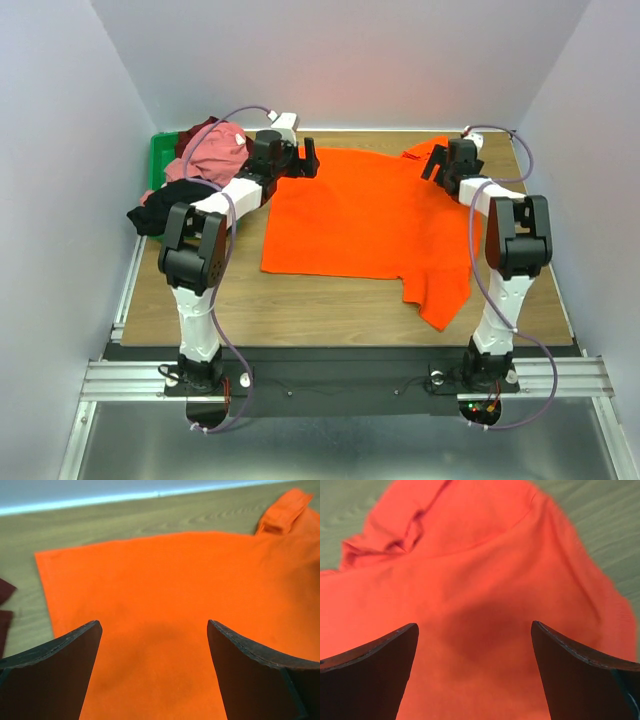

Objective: Fold and stack the t-shirts
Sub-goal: Flatten the tshirt out

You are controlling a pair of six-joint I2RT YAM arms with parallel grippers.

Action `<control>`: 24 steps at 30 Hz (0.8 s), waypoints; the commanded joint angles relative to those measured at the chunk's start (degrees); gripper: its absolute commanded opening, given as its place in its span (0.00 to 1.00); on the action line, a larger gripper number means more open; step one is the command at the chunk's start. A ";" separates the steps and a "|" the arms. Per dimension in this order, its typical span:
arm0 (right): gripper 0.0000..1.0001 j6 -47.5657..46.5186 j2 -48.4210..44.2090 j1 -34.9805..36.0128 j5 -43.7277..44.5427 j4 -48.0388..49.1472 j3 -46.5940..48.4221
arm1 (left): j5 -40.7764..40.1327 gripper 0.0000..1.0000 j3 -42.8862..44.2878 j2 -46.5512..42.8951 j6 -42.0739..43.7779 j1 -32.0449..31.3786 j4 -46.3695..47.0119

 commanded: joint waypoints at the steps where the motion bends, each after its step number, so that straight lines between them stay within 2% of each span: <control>1: 1.00 1.97 4.43 0.68 -2.46 -1.78 4.51 | 1.43 0.99 3.82 1.54 -1.42 -0.02 -0.19; 6: 1.00 1.80 9.01 0.68 -2.02 -4.08 9.60 | 2.39 0.98 8.57 6.11 -2.12 0.24 -5.37; 15: 1.00 1.97 19.29 0.68 -4.22 -13.64 21.65 | 5.38 0.98 12.96 12.62 -4.93 2.52 -5.64; 24: 1.00 1.80 20.79 0.77 -7.55 -14.62 25.08 | 7.84 0.98 20.08 20.18 -5.90 4.02 -7.84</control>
